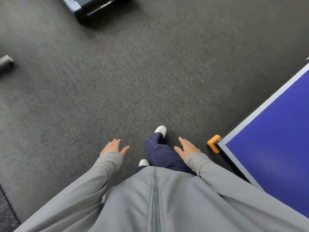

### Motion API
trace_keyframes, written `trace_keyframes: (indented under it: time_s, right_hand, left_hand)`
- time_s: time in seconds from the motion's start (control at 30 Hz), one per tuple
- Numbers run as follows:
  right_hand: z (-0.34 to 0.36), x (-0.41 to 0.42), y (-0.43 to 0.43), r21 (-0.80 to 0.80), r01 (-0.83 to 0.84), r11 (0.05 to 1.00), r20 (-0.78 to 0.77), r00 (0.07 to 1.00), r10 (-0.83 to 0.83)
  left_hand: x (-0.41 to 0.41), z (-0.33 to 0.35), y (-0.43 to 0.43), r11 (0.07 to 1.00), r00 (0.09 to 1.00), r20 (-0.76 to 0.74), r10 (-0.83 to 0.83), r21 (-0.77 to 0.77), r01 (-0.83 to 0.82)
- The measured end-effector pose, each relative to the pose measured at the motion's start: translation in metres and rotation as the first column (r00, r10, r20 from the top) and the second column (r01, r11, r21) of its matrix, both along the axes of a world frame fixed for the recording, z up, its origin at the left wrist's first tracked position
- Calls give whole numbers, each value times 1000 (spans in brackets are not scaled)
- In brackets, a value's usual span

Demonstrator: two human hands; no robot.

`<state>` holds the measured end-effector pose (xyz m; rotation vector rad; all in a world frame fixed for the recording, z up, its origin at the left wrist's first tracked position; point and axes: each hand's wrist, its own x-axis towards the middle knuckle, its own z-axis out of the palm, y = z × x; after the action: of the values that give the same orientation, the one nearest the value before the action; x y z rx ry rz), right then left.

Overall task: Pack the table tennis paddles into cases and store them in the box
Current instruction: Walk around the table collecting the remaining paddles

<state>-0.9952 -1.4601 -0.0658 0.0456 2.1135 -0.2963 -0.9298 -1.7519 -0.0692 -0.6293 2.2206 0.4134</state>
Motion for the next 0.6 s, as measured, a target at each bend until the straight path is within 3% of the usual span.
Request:
trace_keyframes:
  time_s: [0.37,0.6]
  right_hand:
    - [0,-156,30,9,208,978,-67,976,-207]
    - [11,-212,53,9,470,883,-81,880,-468]
  left_hand:
    - [-252,6,43,935,931,-99,-352,3,354]
    - [-378,5,97,825,820,-143,-554,31,564]
